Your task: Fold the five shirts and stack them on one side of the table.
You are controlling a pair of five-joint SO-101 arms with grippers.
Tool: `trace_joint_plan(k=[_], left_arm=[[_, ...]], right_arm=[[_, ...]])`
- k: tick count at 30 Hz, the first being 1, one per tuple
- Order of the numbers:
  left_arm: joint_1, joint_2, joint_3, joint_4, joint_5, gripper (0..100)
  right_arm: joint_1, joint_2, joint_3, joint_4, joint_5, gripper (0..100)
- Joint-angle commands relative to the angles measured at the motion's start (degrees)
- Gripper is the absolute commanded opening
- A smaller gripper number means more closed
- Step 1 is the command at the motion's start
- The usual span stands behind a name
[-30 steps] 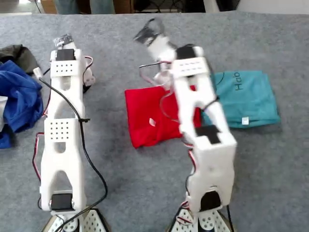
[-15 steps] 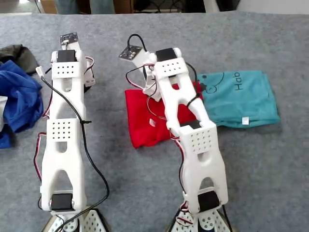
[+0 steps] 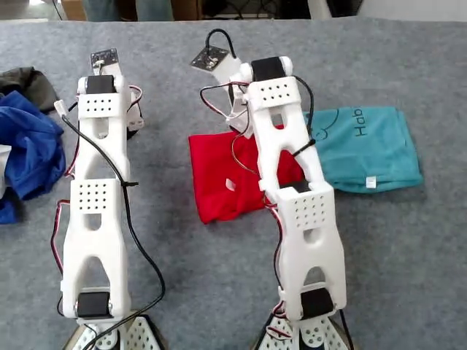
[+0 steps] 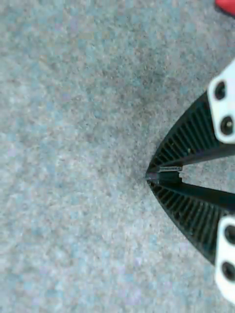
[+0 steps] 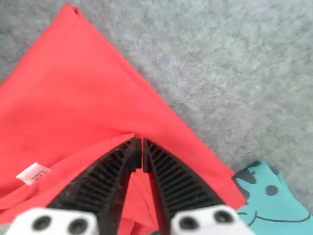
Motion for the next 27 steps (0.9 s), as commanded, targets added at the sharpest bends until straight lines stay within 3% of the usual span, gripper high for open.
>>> trace_joint_plan(k=[1,20,27], left_arm=[[1.0,0.1,-2.2,-0.7,-0.4,3],[1.0,0.0,-2.2,-0.8,-0.4,3],[1.0,0.0,-2.2,-0.8,-0.5,3]], right_arm=[[-1.1,-0.6,1.6,0.5,0.4,1.5],[-5.4,-0.5,6.6,0.2,0.4,1.5],[-3.1,-0.5,6.8,0.7,0.4,1.5]])
